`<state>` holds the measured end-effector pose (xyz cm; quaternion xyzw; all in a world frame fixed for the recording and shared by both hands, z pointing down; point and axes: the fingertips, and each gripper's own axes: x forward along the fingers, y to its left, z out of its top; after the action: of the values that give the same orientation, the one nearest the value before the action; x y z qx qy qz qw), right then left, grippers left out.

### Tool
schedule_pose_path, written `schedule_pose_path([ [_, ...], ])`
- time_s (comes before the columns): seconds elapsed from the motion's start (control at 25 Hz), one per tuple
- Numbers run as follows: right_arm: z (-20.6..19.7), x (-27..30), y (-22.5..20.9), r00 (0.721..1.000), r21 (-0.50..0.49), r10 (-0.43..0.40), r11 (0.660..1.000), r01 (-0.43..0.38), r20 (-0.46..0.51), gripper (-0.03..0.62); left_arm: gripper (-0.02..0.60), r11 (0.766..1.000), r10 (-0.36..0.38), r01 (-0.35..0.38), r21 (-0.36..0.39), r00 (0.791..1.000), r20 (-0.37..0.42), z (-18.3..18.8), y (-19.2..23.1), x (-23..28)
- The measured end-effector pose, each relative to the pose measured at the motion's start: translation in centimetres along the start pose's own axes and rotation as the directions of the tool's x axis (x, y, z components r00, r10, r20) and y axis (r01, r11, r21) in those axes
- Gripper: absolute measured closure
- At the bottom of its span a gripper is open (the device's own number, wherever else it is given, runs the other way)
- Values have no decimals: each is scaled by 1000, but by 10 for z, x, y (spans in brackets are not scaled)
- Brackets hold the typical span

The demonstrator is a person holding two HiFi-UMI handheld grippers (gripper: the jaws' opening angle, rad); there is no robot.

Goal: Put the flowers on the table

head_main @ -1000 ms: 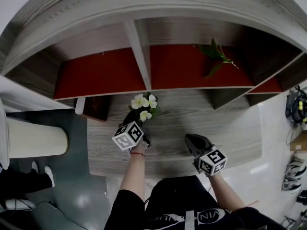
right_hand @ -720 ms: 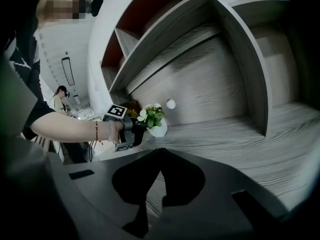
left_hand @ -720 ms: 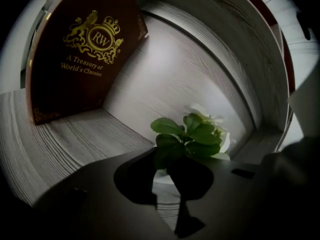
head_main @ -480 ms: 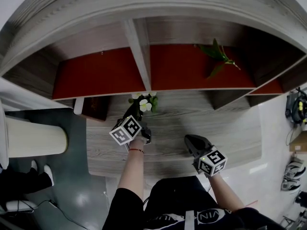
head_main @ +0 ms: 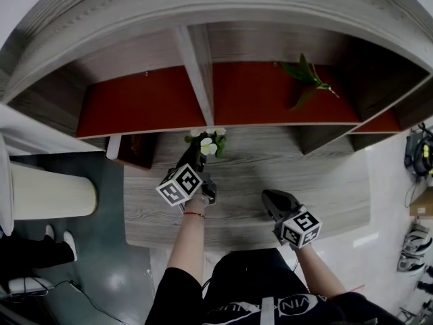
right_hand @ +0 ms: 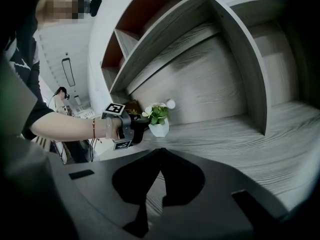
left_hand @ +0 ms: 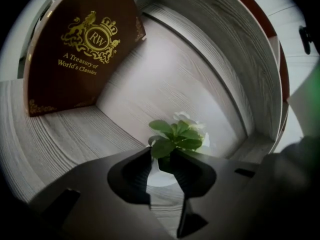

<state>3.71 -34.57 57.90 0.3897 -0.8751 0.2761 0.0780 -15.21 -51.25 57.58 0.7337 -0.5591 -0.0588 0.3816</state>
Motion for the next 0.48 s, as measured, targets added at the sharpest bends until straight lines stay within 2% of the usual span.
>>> schedule_pose_path([
  [0.24, -3, 0, 2, 1000, -15, 0, 1000, -1, -16, 583, 479, 998, 8, -8, -64, 1000, 10, -1, 7, -10],
  [0.48, -2, 1, 5, 1000, -3, 13, 1000, -13, 1, 583, 479, 996, -8, 10, -92, 1000, 20, -2, 5, -17],
])
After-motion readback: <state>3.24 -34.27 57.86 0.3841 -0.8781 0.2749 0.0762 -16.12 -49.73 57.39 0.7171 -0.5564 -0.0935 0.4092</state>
